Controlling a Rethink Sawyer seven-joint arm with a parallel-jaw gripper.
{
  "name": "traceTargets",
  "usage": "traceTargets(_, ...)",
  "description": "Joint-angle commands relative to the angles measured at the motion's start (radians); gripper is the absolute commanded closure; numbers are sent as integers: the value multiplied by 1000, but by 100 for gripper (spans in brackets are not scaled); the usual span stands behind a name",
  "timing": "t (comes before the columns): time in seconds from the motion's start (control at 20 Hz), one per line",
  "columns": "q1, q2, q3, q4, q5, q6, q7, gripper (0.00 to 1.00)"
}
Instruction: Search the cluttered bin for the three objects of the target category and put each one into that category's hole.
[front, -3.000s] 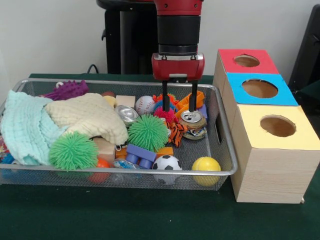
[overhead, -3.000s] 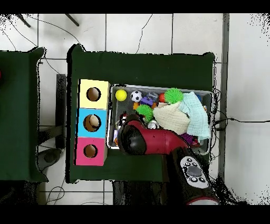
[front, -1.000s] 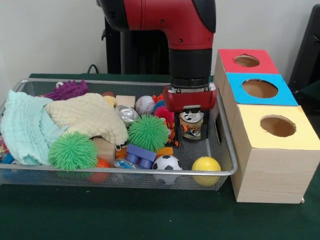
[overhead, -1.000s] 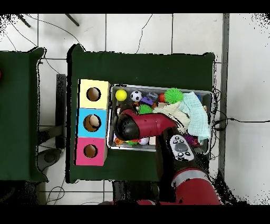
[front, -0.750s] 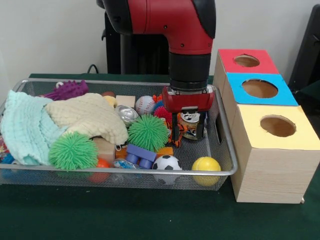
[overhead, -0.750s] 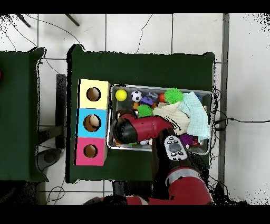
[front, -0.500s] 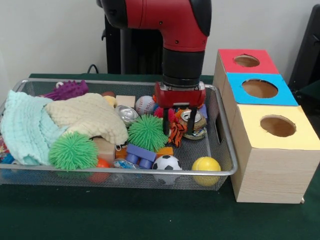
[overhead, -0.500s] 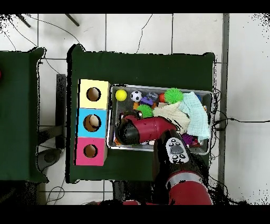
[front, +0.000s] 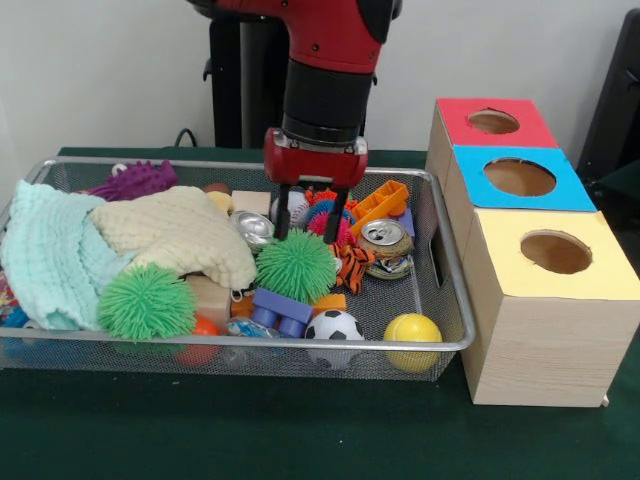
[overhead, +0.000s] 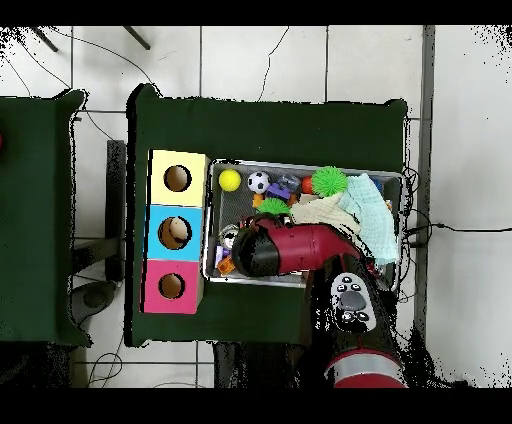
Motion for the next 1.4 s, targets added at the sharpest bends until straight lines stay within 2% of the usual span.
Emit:
traceTargets(0.05,-3,36,-25,-40,-82,72,-3,0)
traceTargets(0.45,-3,115,-2,-66,-69,69,14,0)
traceTargets(0.95,-46,192,68,-33,-27,63,18,0)
traceTargets(1.25,-108,209,128,21,-41,-23,28,0)
traceTargets(1.4,-118,208,129,39,-51,-85,60,0)
